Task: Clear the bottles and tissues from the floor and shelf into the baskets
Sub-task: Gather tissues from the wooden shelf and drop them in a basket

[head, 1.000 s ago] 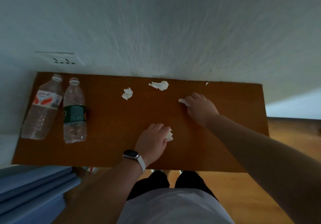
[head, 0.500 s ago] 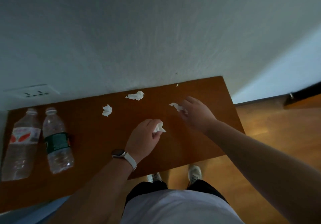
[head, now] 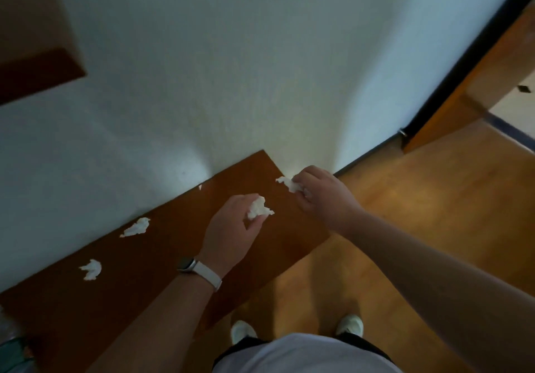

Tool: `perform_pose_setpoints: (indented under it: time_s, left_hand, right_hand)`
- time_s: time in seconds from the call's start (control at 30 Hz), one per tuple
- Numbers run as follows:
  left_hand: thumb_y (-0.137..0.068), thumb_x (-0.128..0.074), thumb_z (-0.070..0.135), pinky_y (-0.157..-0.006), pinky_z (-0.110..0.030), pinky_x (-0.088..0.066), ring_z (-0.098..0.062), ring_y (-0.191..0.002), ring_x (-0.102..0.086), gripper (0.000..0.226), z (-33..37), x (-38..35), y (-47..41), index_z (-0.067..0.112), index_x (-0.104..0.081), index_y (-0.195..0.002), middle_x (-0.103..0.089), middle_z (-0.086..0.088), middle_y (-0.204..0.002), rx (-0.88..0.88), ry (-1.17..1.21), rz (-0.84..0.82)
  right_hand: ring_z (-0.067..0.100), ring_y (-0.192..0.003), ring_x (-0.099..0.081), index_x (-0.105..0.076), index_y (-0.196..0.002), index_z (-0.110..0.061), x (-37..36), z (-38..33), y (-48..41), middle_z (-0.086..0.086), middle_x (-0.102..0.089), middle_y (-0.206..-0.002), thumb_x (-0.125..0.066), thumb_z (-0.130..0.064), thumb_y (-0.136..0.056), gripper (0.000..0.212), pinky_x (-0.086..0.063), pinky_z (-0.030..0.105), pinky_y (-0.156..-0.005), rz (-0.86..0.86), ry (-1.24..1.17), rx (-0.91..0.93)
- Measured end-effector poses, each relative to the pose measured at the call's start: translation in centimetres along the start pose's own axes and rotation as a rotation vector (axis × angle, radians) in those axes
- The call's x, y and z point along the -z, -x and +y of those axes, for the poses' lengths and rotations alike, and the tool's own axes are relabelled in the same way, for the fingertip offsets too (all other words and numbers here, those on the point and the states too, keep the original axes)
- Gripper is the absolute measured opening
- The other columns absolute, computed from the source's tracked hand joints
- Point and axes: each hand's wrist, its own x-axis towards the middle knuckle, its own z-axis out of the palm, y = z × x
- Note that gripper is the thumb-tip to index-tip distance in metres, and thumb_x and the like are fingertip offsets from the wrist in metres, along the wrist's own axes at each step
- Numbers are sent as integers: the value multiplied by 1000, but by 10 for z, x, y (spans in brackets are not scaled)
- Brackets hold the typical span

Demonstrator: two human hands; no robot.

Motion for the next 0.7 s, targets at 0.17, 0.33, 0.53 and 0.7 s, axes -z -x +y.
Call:
perform_pose_setpoints:
  time_s: [0.17, 0.33, 0.53, 0.7]
  left_hand:
    - [-92, -67, 31, -83, -21, -53, -8, -103, -57, 42, 83, -45, -43, 17, -58, -131, -60, 3, -120, -108, 14, -9]
    - [-92, -66, 30, -79, -23, -54, -9, -93, -58, 41, 172, -106, -84, 17, -57, -130, -59, 4, -115, -227, 12, -76]
    - [-88, -70, 29, -76, -7, -41, -2, -89, -54, 37, 271, -185, -128, 21, -61, -123, -54, 16, -107, -364, 38, -112]
    - [-90, -66, 34, -76, -12, -45, -4, -93, -56, 37, 335, -233, -154, 23, -59, -124, -57, 14, -111, -488, 46, -194]
  right_hand:
    - [8, -90, -54, -64, -109, -15, 69, 76, 50, -4, -60, -106, -61, -16, -88, 21, -36, 15, -75, 110, -5, -134]
    - [0, -80, -43, -64, -108, -15, 132, 159, 108, -5, -59, -101, -65, -15, -86, 22, -26, 4, -66, 226, 4, -271]
    - [2, -79, -43, -64, -107, -17, 194, 246, 182, -4, -59, -101, -65, -15, -84, 23, -26, 5, -66, 354, 44, -436]
    - [5, -79, -45, -63, -106, -19, 229, 295, 231, -5, -59, -101, -65, -16, -85, 21, -28, 8, -64, 419, 72, -530]
